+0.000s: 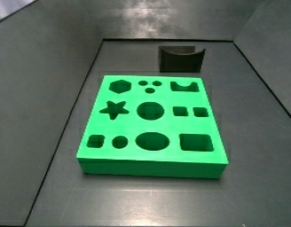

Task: Pick up the 3 prong object. Move up. Move to above the board. Insert the 3 prong object.
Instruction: Move to above the board.

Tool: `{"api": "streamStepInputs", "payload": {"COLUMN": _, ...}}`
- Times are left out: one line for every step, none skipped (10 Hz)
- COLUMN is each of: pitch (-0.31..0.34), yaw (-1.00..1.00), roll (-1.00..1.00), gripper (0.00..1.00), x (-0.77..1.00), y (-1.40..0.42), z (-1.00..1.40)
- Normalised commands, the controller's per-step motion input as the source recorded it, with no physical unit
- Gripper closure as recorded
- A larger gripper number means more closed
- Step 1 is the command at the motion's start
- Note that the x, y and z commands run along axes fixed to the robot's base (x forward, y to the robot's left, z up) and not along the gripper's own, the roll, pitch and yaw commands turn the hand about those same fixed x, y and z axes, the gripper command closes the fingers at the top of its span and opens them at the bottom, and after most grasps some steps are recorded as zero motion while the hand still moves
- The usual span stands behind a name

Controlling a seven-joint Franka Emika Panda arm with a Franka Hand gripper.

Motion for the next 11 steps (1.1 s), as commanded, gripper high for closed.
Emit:
{"api": "streamStepInputs", "payload": {"pitch": 0.139, "yaw": -1.0, "roll": 0.03, "gripper": 1.0, "x": 0.13, "y": -1.0, "z": 0.15}}
{"api": "streamStepInputs", "payload": {"pitch": 0.152, "yaw": -1.0, "roll": 0.03, "gripper": 1.0, "x": 0.13, "y": -1.0, "z": 0.15}}
{"api": "streamStepInputs", "payload": {"pitch": 0.165, "yaw": -1.0, "roll": 0.03, "gripper": 1.0, "x": 0.14, "y": -1.0, "z": 0.16}}
{"api": "streamStepInputs", "payload": {"pitch": 0.187, "yaw": -1.0, "roll": 0.02, "gripper": 1.0, "x": 0.14, "y": -1.0, "z": 0.16}}
{"api": "streamStepInputs", "payload": {"pitch": 0.216, "yaw": -1.0, "roll": 0.02, "gripper": 1.0, "x": 0.16, "y": -1.0, "z": 0.16}}
{"api": "streamStepInputs", "payload": {"pitch": 0.265, "yaw": -1.0, "roll": 0.01, "gripper": 1.0, "x": 0.17, "y": -1.0, "z": 0.16}}
{"api": "streamStepInputs", "payload": {"pitch": 0.305, "yaw": -0.97, "roll": 0.0, "gripper": 1.0, "x": 0.18, "y": -1.0, "z": 0.16}}
{"api": "streamStepInputs", "payload": {"pitch": 0.276, "yaw": -0.69, "roll": -0.01, "gripper": 1.0, "x": 0.2, "y": -1.0, "z": 0.17}}
{"api": "streamStepInputs", "payload": {"pitch": 0.239, "yaw": -0.45, "roll": -0.03, "gripper": 1.0, "x": 0.22, "y": -1.0, "z": 0.17}}
{"api": "streamStepInputs", "payload": {"pitch": 0.194, "yaw": -0.22, "roll": -0.02, "gripper": 1.0, "x": 0.22, "y": -0.95, "z": 0.17}}
{"api": "streamStepInputs", "payload": {"pitch": 0.17, "yaw": -0.09, "roll": -0.02, "gripper": 1.0, "x": 0.18, "y": -0.65, "z": 0.12}}
